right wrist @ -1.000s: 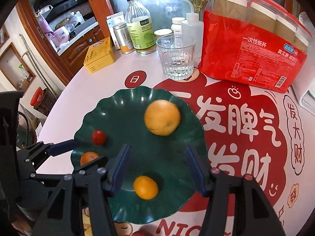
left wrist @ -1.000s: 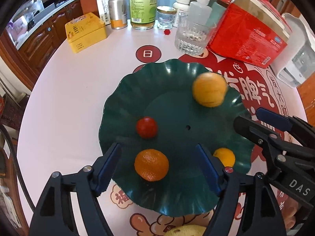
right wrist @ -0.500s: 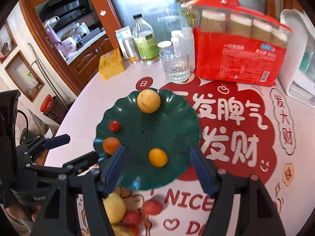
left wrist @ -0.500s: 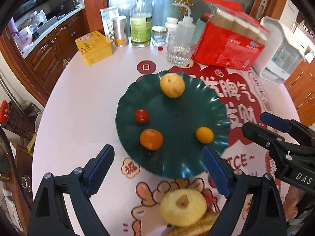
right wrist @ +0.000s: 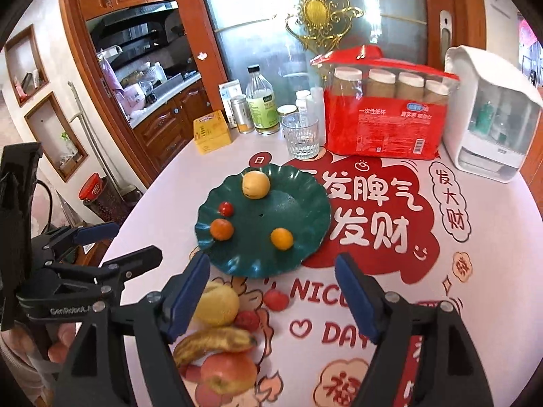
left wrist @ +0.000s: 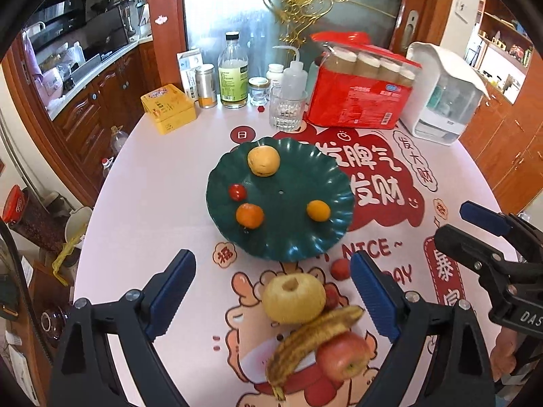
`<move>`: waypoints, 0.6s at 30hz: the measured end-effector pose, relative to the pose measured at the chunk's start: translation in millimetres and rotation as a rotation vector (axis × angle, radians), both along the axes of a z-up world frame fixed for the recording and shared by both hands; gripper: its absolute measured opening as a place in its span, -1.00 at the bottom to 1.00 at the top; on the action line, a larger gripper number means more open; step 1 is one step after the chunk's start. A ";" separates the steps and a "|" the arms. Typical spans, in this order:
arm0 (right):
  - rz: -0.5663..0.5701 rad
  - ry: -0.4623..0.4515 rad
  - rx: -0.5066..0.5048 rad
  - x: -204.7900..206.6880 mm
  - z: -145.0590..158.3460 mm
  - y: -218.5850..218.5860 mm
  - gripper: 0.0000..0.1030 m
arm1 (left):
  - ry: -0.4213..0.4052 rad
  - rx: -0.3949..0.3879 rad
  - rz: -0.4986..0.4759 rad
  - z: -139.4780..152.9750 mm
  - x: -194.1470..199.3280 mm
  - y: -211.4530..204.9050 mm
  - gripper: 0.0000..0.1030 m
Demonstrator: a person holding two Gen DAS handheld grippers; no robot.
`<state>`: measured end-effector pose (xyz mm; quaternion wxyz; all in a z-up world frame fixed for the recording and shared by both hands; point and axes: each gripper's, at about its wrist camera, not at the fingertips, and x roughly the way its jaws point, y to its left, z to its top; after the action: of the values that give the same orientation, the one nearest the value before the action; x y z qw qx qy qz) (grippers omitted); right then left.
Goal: Organize fruits
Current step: 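Withdraw both tools from the plate back toward the remaining fruit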
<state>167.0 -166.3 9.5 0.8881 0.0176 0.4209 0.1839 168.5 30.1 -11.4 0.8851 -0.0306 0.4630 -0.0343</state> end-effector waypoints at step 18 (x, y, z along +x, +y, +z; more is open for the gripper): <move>-0.103 0.008 -0.037 -86.1 -8.4 -17.6 0.59 | -0.028 0.044 -0.064 -2.2 -76.6 -24.4 0.78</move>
<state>81.0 -184.0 1.0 0.8948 0.0236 0.4263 0.1302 91.9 5.7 -13.5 0.8905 0.0039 0.4520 -0.0529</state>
